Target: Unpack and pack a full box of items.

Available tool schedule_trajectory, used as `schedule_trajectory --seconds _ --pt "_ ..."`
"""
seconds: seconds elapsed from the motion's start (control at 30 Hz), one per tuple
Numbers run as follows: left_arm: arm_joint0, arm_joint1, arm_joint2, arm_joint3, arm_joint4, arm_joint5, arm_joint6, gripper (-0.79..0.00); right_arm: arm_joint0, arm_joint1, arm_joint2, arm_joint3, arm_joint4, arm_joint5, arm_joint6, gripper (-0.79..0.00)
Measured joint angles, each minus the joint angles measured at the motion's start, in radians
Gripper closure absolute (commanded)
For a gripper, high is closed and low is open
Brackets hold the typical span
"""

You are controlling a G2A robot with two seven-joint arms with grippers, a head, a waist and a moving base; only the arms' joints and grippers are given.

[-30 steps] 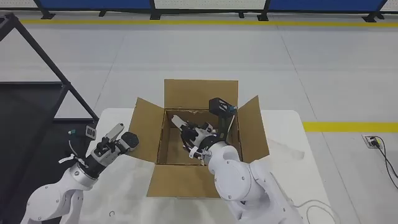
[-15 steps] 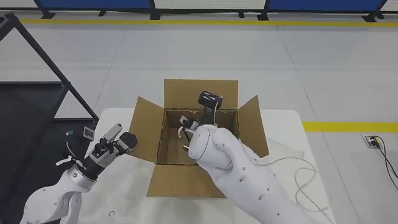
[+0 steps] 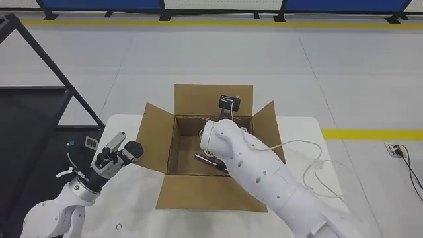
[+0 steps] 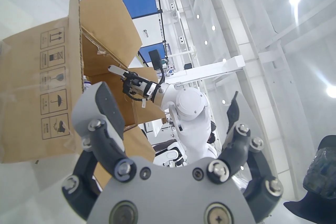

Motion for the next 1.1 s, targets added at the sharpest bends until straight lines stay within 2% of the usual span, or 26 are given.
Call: schedule_trajectory --seconds 0.23,0.3,0.43,0.63,0.83,0.9,0.93,1.0,1.03,1.1 --pt "0.0 0.0 0.0 0.0 0.0 0.0 0.0 -0.785 -0.008 0.0 0.003 -0.001 0.001 -0.012 -0.01 -0.785" --pt "0.0 0.0 0.0 0.0 0.0 0.0 0.0 -0.785 -0.023 0.002 0.009 0.011 0.007 -0.065 -0.028 -0.785" --pt "0.0 0.0 0.0 0.0 0.0 0.0 0.0 -0.785 0.005 0.009 0.019 0.083 0.006 -0.215 0.076 -0.785" --pt "0.0 0.0 0.0 0.0 0.0 0.0 0.0 -0.785 0.018 0.017 0.037 0.135 -0.002 -0.345 0.146 -0.785" --pt "0.0 0.0 0.0 0.0 0.0 0.0 0.0 -0.785 0.003 0.032 0.05 0.119 -0.044 -0.447 0.166 -0.785" --pt "0.0 0.0 0.0 0.0 0.0 0.0 0.0 -0.785 -0.005 0.037 0.053 0.109 -0.064 -0.451 0.165 -0.643" --pt "0.0 0.0 0.0 0.0 0.0 0.0 0.0 -0.785 -0.012 0.041 0.055 0.1 -0.079 -0.45 0.164 -0.597" --pt "0.0 0.0 0.0 0.0 0.0 0.0 0.0 -0.785 -0.023 0.045 0.058 0.084 -0.101 -0.443 0.164 -0.351" --pt "0.0 0.0 0.0 0.0 0.0 0.0 0.0 -0.785 -0.031 0.048 0.059 0.073 -0.115 -0.441 0.166 -0.329" --pt "0.0 0.0 0.0 0.0 0.0 0.0 0.0 -0.785 -0.042 0.052 0.06 0.056 -0.138 -0.44 0.176 -0.339"
